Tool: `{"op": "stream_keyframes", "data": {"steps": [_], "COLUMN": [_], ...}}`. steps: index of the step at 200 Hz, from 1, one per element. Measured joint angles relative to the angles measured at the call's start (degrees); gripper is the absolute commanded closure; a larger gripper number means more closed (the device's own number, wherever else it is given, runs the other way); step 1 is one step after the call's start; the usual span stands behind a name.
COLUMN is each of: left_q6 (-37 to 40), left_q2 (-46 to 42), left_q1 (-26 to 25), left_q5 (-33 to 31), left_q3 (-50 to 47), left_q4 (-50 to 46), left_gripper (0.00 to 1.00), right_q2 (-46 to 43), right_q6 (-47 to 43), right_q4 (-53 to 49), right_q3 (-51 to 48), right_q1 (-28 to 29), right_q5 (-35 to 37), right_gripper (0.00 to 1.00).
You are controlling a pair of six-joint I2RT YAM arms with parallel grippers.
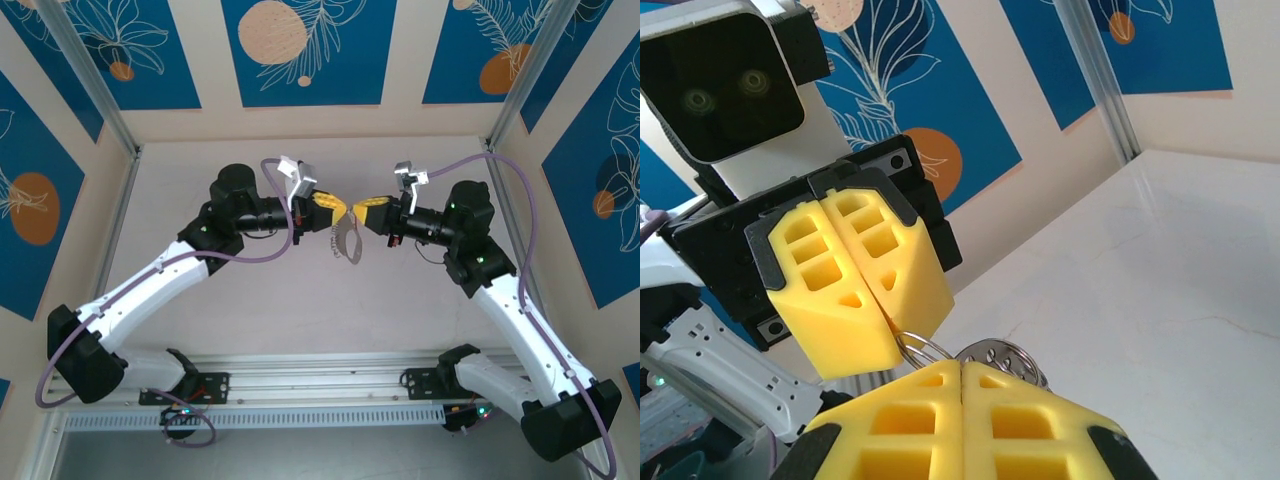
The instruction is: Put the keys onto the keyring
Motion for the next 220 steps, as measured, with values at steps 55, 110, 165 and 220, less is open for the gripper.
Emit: {"op": "stream_keyframes", "data": {"steps": [55,110,165,220], "left_q6": [0.0,0.04,0.22,0.22], "left_q2": [-0.13,-0.85,-1.92,-1.95], "left_q1": [-0.02,-0.02,-0.11,-0.22], "left_q5": [0.02,0.04,0.02,0.07], "left_q3": [-0.02,-0.04,-0.35,-0.35], "left_q4": [0.5,1.11,1.14,1.07], "left_gripper": [1.0,1.0,1.0,1.0], "right_q2": [0.24,-0.48,2.12,2.23], "right_q6": [0.96,4.39,5.79,5.7], "right_q4": [-0.81,2.43,6.88,7.52], "right_q3": [0.0,-1.05,-1.14,-1.14], "right_q1": [-1.16,-4.04,-0.81,1.09], "right_q5": [-2.34,-4.55,-6.45,-6.4], "right_gripper": [0.69,0.58,0.59,0.69]}}
